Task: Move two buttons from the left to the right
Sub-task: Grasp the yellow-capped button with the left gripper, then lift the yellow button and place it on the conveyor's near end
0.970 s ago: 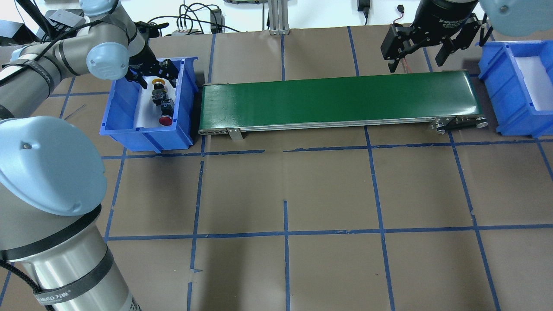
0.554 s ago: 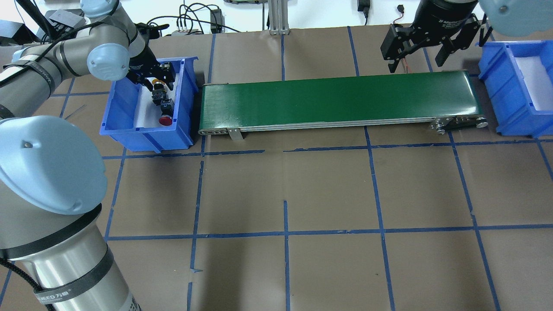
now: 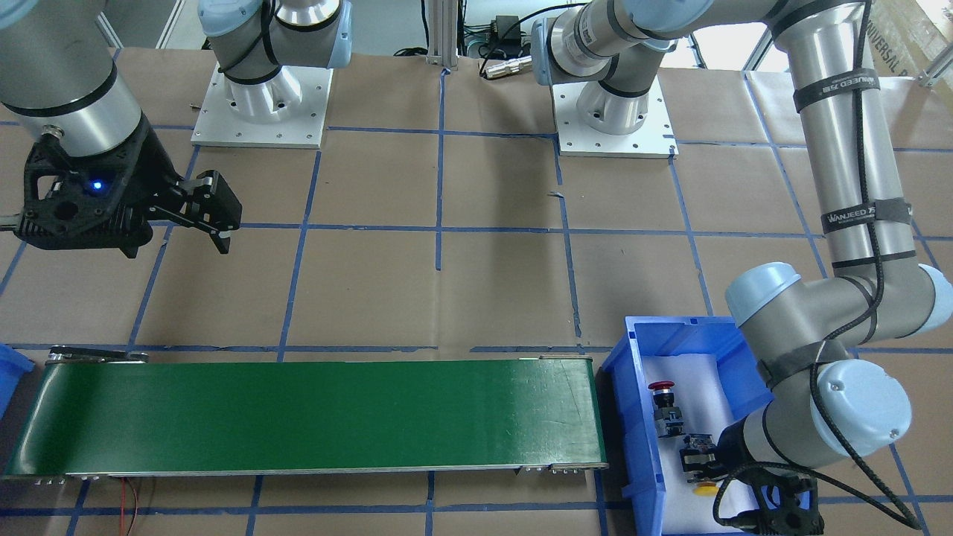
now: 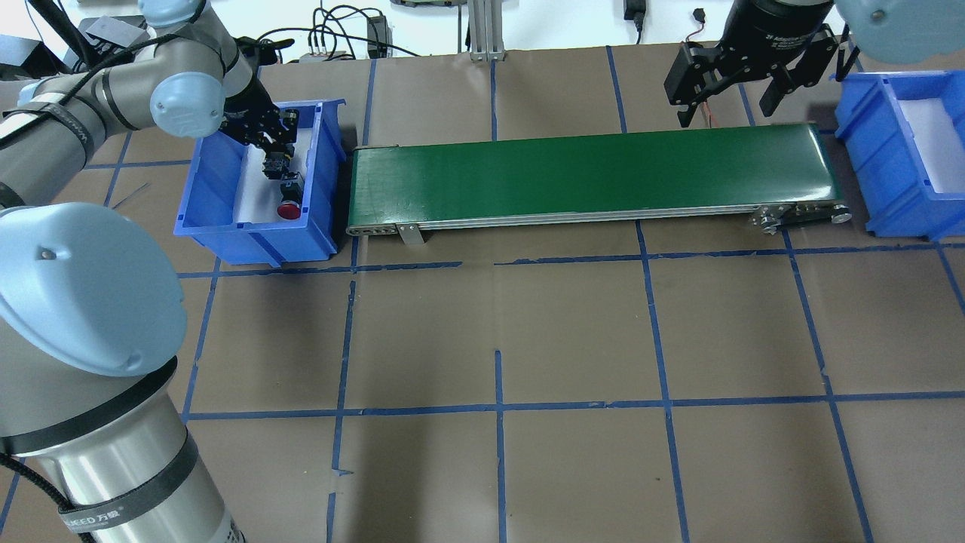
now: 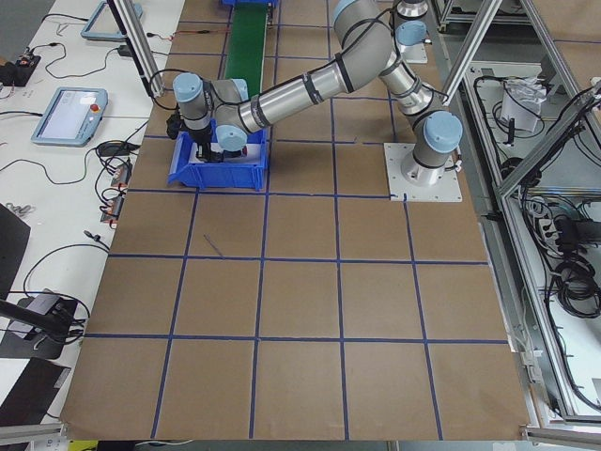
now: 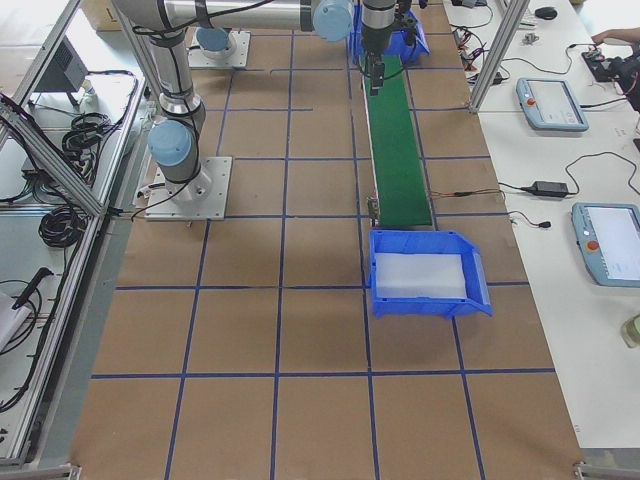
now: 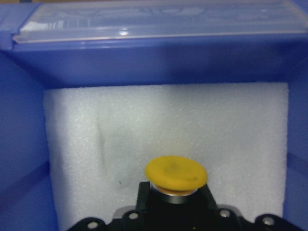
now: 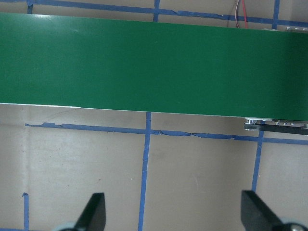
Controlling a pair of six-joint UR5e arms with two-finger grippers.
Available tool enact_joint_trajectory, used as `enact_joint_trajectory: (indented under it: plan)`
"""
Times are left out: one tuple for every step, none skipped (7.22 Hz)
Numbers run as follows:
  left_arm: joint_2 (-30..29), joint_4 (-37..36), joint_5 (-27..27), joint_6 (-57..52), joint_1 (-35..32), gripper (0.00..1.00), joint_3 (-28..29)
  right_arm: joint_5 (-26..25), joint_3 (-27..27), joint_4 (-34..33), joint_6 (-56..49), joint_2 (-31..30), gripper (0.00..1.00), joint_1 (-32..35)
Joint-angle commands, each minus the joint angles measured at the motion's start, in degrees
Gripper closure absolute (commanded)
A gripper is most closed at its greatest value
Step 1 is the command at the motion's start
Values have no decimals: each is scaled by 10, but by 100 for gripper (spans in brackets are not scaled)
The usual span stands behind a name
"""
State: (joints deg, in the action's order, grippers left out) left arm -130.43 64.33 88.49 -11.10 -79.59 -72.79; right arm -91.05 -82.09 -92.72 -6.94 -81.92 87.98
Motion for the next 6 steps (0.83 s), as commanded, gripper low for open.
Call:
enact_joint_trajectory:
  plan:
    - [58, 59, 5, 1, -1, 93, 5, 0, 0, 0, 0, 0, 0, 0]
    - [86, 88, 5, 4, -4, 93, 5, 0, 0, 0, 0, 0, 0, 0]
    - [119, 118, 5, 4, -6, 93, 5, 0, 0, 0, 0, 0, 0, 0]
    - [146, 133, 5, 15, -13, 93, 5, 0, 0, 0, 0, 0, 0, 0]
    - [155, 134, 6, 33, -28, 92, 5, 0, 0, 0, 0, 0, 0, 0]
    - [154, 133, 5, 65, -52, 93, 5, 0, 0, 0, 0, 1, 0, 0]
